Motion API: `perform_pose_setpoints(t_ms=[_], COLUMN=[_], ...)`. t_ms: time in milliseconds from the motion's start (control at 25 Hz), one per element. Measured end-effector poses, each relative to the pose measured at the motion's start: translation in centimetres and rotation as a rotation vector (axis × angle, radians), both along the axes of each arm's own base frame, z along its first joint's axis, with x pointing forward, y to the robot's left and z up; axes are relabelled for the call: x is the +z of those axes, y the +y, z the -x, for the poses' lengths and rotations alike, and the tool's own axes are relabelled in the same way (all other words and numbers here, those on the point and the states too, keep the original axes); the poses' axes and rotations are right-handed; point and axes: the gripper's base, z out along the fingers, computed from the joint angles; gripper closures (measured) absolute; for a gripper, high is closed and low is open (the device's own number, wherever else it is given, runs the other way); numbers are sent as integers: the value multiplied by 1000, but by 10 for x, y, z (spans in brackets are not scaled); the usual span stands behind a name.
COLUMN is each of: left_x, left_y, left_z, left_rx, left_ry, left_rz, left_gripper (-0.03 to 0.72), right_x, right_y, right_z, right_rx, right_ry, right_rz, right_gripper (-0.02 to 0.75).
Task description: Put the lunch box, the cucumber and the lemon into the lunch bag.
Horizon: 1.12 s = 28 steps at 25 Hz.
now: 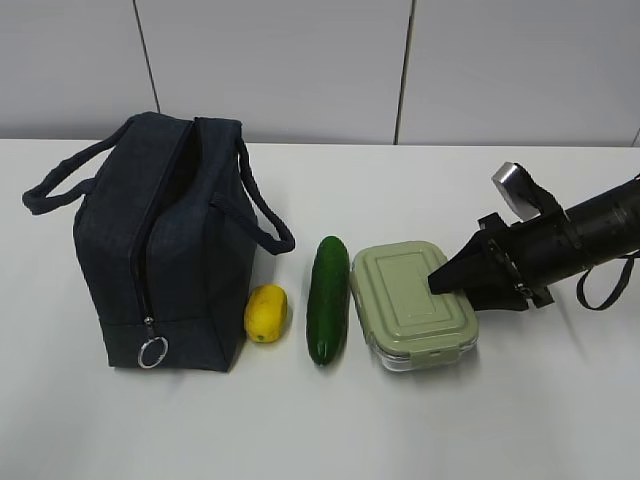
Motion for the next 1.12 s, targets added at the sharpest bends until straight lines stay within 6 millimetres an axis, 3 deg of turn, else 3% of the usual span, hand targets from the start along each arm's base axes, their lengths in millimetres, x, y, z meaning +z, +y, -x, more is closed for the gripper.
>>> perform_pose_setpoints(t_ms=[240, 480, 760, 1120], left_x=[6, 14, 13, 20], left_y=[-3, -5, -11, -15], left_z=[-10, -24, -49, -79], left_rx=[-5, 0, -43, -60], left_ry=[19, 47, 76, 91], left_rz=[28, 32, 26, 23], left_gripper=[421, 337, 326, 325], right_x=[1, 1, 3, 23], right_y=[0, 0, 0, 0], right_z=[0, 0, -1, -1], right_rx=[-2, -9, -21, -28], right_ry=[1, 7, 12, -37], right_rz=[0, -3, -5, -6], right_gripper=[376, 376, 376, 377])
